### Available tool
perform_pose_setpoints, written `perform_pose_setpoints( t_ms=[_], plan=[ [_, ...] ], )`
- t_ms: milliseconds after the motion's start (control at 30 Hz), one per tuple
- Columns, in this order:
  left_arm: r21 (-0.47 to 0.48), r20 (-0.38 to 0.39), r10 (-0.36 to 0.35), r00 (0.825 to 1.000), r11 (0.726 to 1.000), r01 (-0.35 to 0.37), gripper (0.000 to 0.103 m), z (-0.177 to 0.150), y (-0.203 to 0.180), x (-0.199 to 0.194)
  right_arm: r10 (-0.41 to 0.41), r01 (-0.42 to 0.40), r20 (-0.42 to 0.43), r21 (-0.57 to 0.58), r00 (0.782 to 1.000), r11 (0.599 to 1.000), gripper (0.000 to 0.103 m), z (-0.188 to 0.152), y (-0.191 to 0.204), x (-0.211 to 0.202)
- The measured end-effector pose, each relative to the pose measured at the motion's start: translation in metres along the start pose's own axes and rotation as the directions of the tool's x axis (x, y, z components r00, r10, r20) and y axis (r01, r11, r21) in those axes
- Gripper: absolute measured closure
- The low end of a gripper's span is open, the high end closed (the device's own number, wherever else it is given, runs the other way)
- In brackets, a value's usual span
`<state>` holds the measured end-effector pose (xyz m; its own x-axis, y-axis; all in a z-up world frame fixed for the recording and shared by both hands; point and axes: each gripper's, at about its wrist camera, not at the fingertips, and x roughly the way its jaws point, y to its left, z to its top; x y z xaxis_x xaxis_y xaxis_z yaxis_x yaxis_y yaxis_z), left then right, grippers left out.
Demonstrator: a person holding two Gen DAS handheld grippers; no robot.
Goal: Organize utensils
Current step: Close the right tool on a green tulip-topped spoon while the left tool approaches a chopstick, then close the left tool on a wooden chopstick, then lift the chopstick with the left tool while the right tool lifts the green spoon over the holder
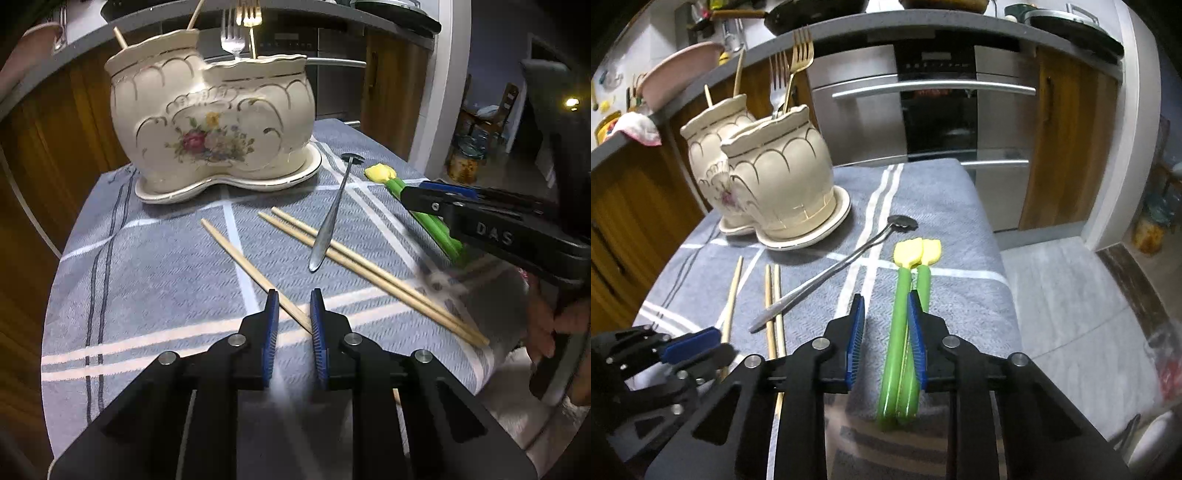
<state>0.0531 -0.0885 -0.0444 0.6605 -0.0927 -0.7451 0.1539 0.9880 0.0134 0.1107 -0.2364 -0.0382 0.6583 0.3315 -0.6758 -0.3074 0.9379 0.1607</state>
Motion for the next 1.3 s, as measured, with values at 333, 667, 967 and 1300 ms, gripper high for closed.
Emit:
perform_pose_setpoints(
  t_ms=[333, 667, 967, 1300],
  plan=[
    [0.017, -0.041, 0.009, 0.999, 1.000, -0.008, 0.091, -0.012, 0.037, -0.013, -0.020, 0.019, -0.049, -0.016, 0.999, 1.000, 0.084, 0.005, 0.003, 0.015],
    [-0.007, -0.060, 0.008, 0.998, 1.000, -0.008, 0.091, 0.001, 0.057, -0.006, -0.059, 0.055, -0.072, -0.055, 0.996, 0.997, 0.084, 0.012, 0.012, 0.028],
    [0.004, -0.026, -0.005, 1.000, 1.000, 0.005, 0.097, 0.005, 0.066, 0.000, -0.019, 0.019, -0.034, -0.020, 0.999, 1.000, 0.093, 0.011, 0.009, 0.017],
    [0.031, 0.072, -0.036, 0.997, 0.999, 0.033, 0.097, 0.001, 0.078, -0.028, 0.052, -0.053, 0.061, 0.026, 0.997, 0.998, 0.093, 0.011, 0.004, -0.017]
  ],
)
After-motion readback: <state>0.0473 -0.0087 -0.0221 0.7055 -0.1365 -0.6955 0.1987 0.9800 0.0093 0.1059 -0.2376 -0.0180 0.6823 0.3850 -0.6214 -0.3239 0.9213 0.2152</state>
